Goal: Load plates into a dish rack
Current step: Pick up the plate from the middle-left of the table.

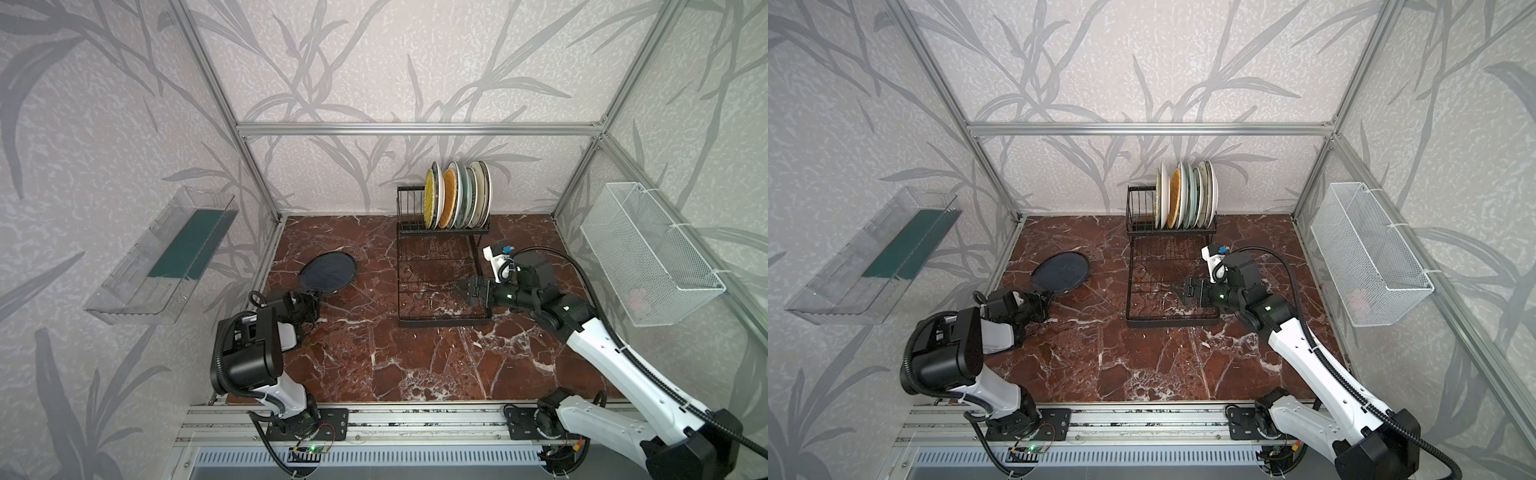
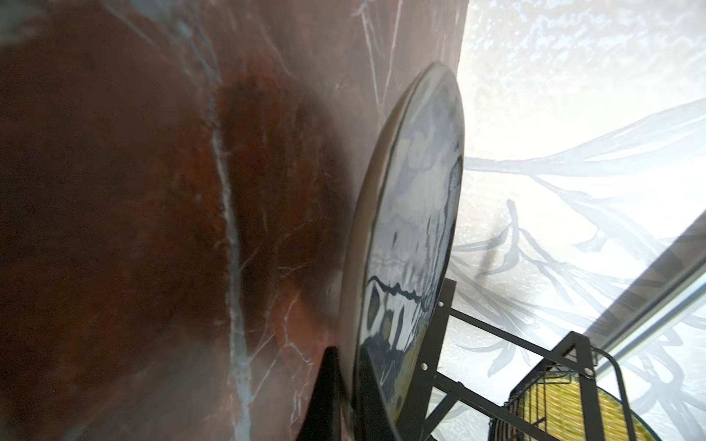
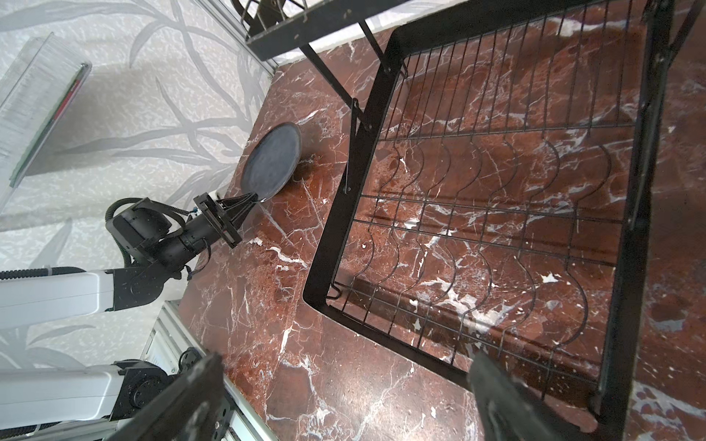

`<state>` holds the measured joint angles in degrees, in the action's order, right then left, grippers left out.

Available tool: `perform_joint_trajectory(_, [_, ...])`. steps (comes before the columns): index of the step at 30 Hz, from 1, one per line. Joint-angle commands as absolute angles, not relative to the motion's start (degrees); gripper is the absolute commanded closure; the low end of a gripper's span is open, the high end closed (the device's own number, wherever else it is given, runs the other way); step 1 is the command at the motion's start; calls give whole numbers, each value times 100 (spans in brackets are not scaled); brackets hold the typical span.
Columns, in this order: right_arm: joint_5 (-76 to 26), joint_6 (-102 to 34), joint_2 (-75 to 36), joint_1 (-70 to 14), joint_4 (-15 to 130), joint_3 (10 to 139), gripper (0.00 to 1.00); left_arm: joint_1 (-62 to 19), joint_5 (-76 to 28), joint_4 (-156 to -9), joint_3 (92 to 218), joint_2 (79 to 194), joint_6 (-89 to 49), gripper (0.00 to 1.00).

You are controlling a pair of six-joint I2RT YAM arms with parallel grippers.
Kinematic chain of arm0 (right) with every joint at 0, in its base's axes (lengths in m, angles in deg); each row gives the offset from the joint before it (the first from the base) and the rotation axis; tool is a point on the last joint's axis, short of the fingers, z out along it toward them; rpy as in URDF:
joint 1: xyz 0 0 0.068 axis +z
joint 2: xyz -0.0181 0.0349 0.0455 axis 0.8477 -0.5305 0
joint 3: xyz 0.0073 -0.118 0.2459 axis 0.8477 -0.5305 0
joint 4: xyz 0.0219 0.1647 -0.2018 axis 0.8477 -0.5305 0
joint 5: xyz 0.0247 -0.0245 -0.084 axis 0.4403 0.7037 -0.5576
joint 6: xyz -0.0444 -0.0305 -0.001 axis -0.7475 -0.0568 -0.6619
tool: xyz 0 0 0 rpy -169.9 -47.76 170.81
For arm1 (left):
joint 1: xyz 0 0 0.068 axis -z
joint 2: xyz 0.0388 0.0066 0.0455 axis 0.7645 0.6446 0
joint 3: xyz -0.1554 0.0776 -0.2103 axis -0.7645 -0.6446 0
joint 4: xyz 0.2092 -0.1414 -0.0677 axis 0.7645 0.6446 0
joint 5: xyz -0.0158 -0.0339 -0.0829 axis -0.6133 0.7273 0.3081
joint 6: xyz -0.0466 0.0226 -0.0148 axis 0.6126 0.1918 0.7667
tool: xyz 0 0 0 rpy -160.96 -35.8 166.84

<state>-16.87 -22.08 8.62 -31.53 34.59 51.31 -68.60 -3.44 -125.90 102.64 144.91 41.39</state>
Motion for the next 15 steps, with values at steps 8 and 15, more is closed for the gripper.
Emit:
perform_joint_trajectory(8, [-1473,-2194,775,-3179,3770,5209,1,-6893,499,-13411,10159,13591,4187,100])
perform_joint_trajectory(15, [-1162,-2199,410,-3177,4076,5458,1,-6876,982,-11222,10287,11929,3451,100])
